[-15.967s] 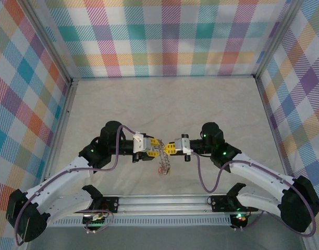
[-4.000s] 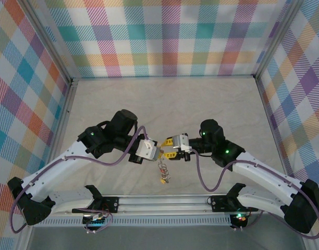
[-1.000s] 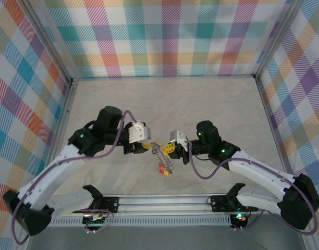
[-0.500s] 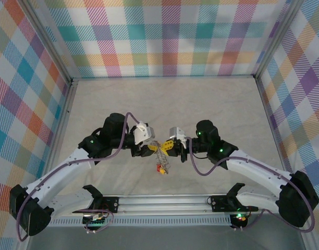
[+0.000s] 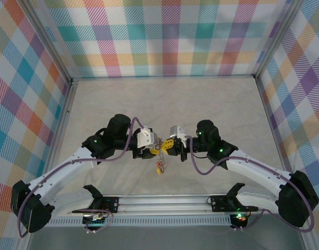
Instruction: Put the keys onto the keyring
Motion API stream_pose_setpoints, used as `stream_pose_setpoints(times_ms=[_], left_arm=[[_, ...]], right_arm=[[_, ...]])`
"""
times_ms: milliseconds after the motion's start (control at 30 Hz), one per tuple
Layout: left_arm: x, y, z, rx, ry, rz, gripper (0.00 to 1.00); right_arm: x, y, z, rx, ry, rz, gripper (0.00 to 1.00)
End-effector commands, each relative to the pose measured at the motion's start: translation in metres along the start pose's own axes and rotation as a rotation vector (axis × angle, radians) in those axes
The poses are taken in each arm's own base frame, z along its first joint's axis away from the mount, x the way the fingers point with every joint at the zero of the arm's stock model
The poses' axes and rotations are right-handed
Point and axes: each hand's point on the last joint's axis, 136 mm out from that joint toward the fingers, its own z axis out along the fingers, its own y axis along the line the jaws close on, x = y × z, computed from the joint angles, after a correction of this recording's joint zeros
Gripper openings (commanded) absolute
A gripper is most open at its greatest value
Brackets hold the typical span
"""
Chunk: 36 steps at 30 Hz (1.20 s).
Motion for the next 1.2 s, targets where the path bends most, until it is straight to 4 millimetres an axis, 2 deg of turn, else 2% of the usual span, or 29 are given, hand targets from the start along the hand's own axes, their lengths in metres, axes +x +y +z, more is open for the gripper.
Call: stream_pose_setpoints(times_ms=[0,100,233,400,667,900,1033,1167], left_arm=[[-0.011,0.0,-0.009,-0.029,-0.023,0.107,0.49],[-0.007,0.0,-0.012,-0.012,0.035,0.134,0.46],[-0.005,-0.001,-0.006,0.019,0.044,0.138,0.44],[-0.006,0.008,-0.001,-0.006,0.044,0.127,0.4],[-0.016,0.027,0.003,-0.08,0.018,0.082,0.39],[-0.022,0.032,0.006,-0.079,0.008,0.051,0.39],[-0.018,0.035,0.012,-0.07,0.031,0.018,0.38],[-0.013,0.036,0.004,-0.101,0.004,-0.037,0.36]], right_arm=[[-0.021,0.016,-0.007,-0.063,-0.058,-0.074,0.0],[-0.022,0.017,-0.008,-0.066,-0.068,-0.079,0.0],[-0.022,0.018,-0.007,-0.073,-0.071,-0.082,0.0],[-0.024,0.02,-0.008,-0.084,-0.077,-0.087,0.0],[-0.018,0.025,-0.007,-0.116,-0.06,-0.09,0.0],[-0.012,0.023,-0.005,-0.114,-0.042,-0.095,0.0],[-0.008,0.015,-0.005,-0.06,-0.028,-0.092,0.0],[-0.013,0.001,-0.006,0.021,-0.043,-0.079,0.0]])
